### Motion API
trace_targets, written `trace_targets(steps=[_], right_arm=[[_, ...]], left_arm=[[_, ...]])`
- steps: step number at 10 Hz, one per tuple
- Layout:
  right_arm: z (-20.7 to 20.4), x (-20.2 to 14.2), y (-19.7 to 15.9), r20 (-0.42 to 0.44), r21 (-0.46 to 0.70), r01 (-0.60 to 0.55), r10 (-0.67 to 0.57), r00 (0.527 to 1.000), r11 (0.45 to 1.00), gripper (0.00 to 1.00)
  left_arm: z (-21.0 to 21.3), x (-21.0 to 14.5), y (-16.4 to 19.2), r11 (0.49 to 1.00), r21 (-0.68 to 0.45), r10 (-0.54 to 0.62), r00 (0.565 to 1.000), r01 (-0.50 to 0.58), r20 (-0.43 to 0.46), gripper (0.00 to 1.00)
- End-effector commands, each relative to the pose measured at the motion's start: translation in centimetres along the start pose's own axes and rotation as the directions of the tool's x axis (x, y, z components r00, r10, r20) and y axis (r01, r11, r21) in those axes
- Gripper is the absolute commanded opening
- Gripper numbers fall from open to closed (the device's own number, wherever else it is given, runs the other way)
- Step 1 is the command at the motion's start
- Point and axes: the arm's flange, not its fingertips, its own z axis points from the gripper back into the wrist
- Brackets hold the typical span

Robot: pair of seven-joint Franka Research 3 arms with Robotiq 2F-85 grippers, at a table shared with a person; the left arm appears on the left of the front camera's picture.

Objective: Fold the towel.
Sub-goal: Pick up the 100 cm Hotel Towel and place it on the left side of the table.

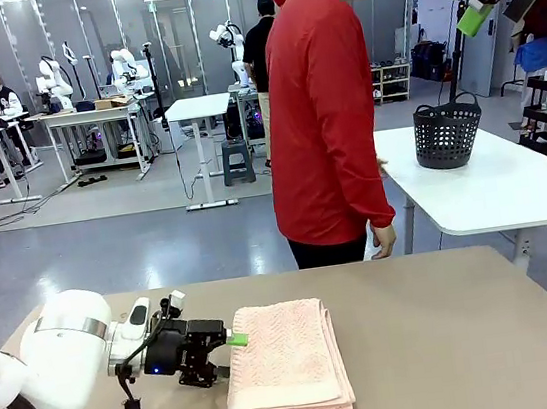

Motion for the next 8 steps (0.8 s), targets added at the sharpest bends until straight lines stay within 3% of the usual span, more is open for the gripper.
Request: trace_targets(steps=[1, 2, 3, 5, 6, 8], right_arm=[[-0.1, -0.1, 0.0, 0.004, -0.009, 0.004, -0.004, 1.000, 1.000, 1.00], [-0.1, -0.1, 0.0, 0.004, -0.009, 0.004, -0.004, 1.000, 1.000, 1.00], [-0.1, -0.1, 0.0, 0.004, -0.009, 0.004, -0.004, 1.000, 1.000, 1.00], [-0.1, -0.1, 0.0, 0.004, -0.009, 0.004, -0.004, 1.000, 1.000, 1.00], [-0.1, -0.1, 0.0, 0.004, -0.009, 0.004, -0.004, 1.000, 1.000, 1.00], [-0.1, -0.1, 0.0, 0.004, -0.009, 0.004, -0.004, 1.000, 1.000, 1.00]], left_arm=[[-0.9, -0.5, 1.3, 0.999, -0.039, 0.006, 1.000, -0.005, 0.024, 0.40], [-0.7, -0.5, 1.0, 0.999, -0.043, 0.004, 0.999, -0.002, 0.033, 0.28], [-0.4, -0.4, 0.6, 1.000, -0.030, -0.004, 0.999, 0.005, 0.044, 0.00], [-0.2, -0.3, -0.2, 1.000, -0.013, -0.011, 0.999, 0.011, 0.041, 0.00], [0.1, -0.3, -0.6, 1.000, -0.011, -0.013, 0.999, 0.013, 0.046, 0.05], [0.6, -0.1, -1.2, 1.000, 0.005, -0.017, 0.999, 0.017, 0.049, 0.00]])
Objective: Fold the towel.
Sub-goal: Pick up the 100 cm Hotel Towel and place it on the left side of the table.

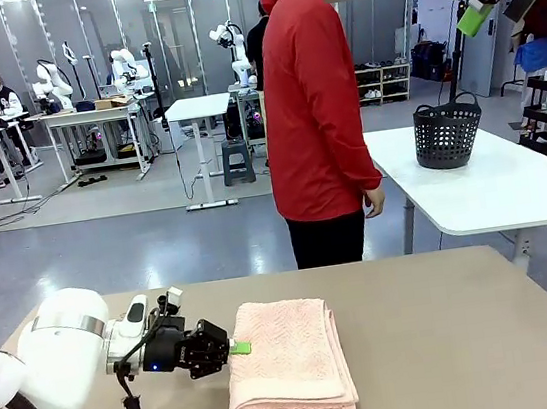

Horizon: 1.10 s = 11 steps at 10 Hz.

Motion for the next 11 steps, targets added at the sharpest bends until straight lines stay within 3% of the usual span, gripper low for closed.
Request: trace_targets(steps=[1, 2, 5, 7, 9, 11], right_arm=[[-0.1, -0.1, 0.0, 0.004, -0.009, 0.004, -0.004, 1.000, 1.000, 1.00], [-0.1, -0.1, 0.0, 0.004, -0.009, 0.004, -0.004, 1.000, 1.000, 1.00], [-0.1, -0.1, 0.0, 0.004, -0.009, 0.004, -0.004, 1.000, 1.000, 1.00], [-0.1, -0.1, 0.0, 0.004, -0.009, 0.004, -0.004, 1.000, 1.000, 1.00], [-0.1, -0.1, 0.0, 0.004, -0.009, 0.004, -0.004, 1.000, 1.000, 1.00], [-0.1, -0.1, 0.0, 0.004, -0.009, 0.004, -0.004, 1.000, 1.000, 1.00]], left_arm=[[0.7, -0.2, -0.9, 1.000, 0.017, -0.015, 1.000, 0.014, 0.027, 0.00], [2.1, 0.5, -1.3, 1.000, -0.023, -0.010, 0.999, 0.011, 0.040, 0.00], [9.5, 2.2, -2.3, 0.998, 0.069, -0.018, 0.996, 0.012, 0.087, 0.00], [17.4, 2.8, -1.6, 0.994, 0.095, -0.058, 0.995, 0.050, 0.076, 0.00], [25.1, 3.2, 0.0, 0.988, 0.128, -0.091, 0.996, 0.091, -0.004, 0.00], [32.4, 4.2, 0.7, 0.977, 0.174, -0.130, 0.992, 0.127, 0.004, 0.00]])
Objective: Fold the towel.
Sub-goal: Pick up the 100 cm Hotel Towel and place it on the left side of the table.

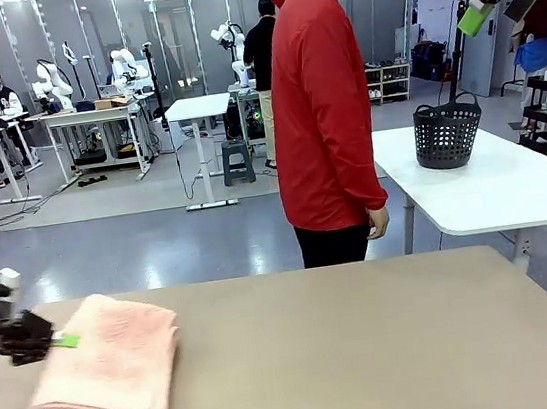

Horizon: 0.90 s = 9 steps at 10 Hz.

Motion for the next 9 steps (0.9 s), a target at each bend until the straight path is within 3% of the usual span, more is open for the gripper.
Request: trace_targets(steps=[1, 4, 7, 8, 9], right_arm=[[-0.1, -0.1, 0.1, 0.003, -0.009, 0.003, -0.003, 1.000, 1.000, 1.00], [-0.1, -0.1, 0.1, 0.003, -0.009, 0.003, -0.003, 1.000, 1.000, 1.00], [-0.1, -0.1, 0.1, 0.003, -0.009, 0.003, -0.003, 1.000, 1.000, 1.00], [-0.1, -0.1, 0.1, 0.003, -0.009, 0.003, -0.003, 1.000, 1.000, 1.00], [-0.1, -0.1, 0.1, 0.003, -0.009, 0.003, -0.003, 1.000, 1.000, 1.00]], left_arm=[[4.2, 2.4, 1.5, 0.999, 0.015, -0.044, 0.998, 0.044, -0.034, 0.00], [9.4, 3.9, 5.3, 0.996, 0.079, -0.027, 0.997, 0.033, -0.075, 0.00], [8.8, 4.4, 7.0, 0.990, 0.142, 0.015, 0.990, 0.005, -0.139, 0.00], [8.5, 4.4, 6.9, 0.986, 0.168, 0.018, 0.990, 0.005, -0.137, 0.48], [8.5, 4.4, 6.5, 0.981, 0.195, 0.017, 0.990, 0.011, -0.141, 0.47]])
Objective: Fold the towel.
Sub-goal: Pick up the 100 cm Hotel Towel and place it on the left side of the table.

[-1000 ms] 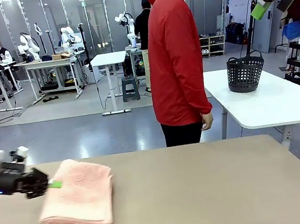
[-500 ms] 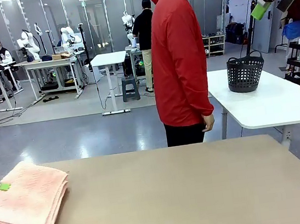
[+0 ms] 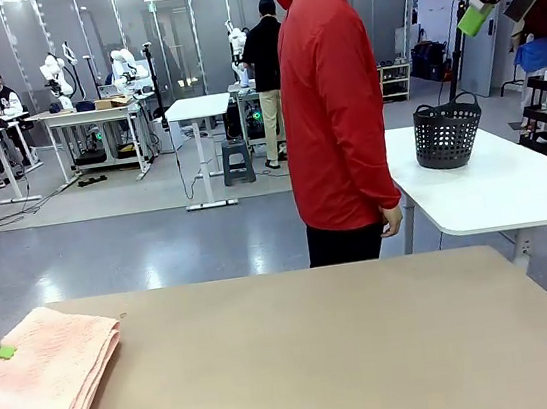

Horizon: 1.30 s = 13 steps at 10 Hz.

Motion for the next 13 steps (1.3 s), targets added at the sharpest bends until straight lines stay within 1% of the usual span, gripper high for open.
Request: trace_targets(steps=[1, 2, 3, 4, 5, 6, 7, 8, 9, 10, 11, 13], right_arm=[[-0.1, -0.1, 0.1, 0.003, -0.010, 0.003, -0.003, 1.000, 1.000, 1.00], [-0.1, -0.1, 0.1, 0.003, -0.010, 0.003, -0.003, 1.000, 1.000, 1.00], [-0.1, -0.1, 0.1, 0.003, -0.010, 0.003, -0.003, 1.000, 1.000, 1.00], [-0.1, -0.1, 0.1, 0.003, -0.010, 0.003, -0.003, 1.000, 1.000, 1.00], [-0.1, -0.1, 0.1, 0.003, -0.010, 0.003, -0.003, 1.000, 1.000, 1.00], [-0.1, -0.1, 0.1, 0.003, -0.010, 0.003, -0.003, 1.000, 1.000, 1.00], [-0.1, -0.1, 0.1, 0.003, -0.010, 0.003, -0.003, 1.000, 1.000, 1.00], [-0.1, -0.1, 0.1, 0.003, -0.010, 0.003, -0.003, 1.000, 1.000, 1.00], [-0.1, -0.1, 0.1, 0.003, -0.010, 0.003, -0.003, 1.000, 1.000, 1.00], [-0.1, -0.1, 0.1, 0.003, -0.010, 0.003, -0.003, 1.000, 1.000, 1.00], [-0.1, -0.1, 0.1, 0.003, -0.010, 0.003, -0.003, 1.000, 1.000, 1.00], [-0.1, -0.1, 0.1, 0.003, -0.010, 0.003, -0.003, 1.000, 1.000, 1.00]], left_arm=[[0.2, 0.4, -1.8, 0.997, 0.071, 0.002, 1.000, -0.002, -0.009, 0.85], [0.5, 0.5, -2.9, 0.993, 0.119, 0.019, 1.000, -0.020, 0.016, 0.83], [0.6, 0.3, -3.7, 0.986, 0.167, 0.023, 1.000, -0.025, 0.010, 1.00], [0.9, 0.1, -4.9, 0.970, 0.243, 0.023, 1.000, -0.025, 0.009, 1.00], [1.3, 0.2, -6.7, 0.955, 0.296, 0.004, 1.000, -0.009, 0.015, 1.00], [1.5, 0.3, -8.8, 0.940, 0.342, -0.010, 1.000, 0.008, 0.005, 0.89], [1.7, 0.1, -10.8, 0.924, 0.381, -0.006, 1.000, 0.008, -0.005, 0.99], [1.7, -0.2, -12.3, 0.912, 0.410, 0.015, 1.000, -0.010, -0.009, 1.00], [1.4, -0.4, -13.4, 0.901, 0.433, 0.029, 1.000, -0.022, -0.010, 1.00], [0.8, -0.6, -14.3, 0.904, 0.427, 0.040, 0.998, -0.018, -0.043, 1.00], [2.3, 0.6, -12.5, 0.922, 0.388, -0.008, 1.000, 0.011, -0.008, 1.00], [2.3, 0.6, -12.5, 0.922, 0.388, -0.008, 1.000, 0.011, -0.008, 1.00]])
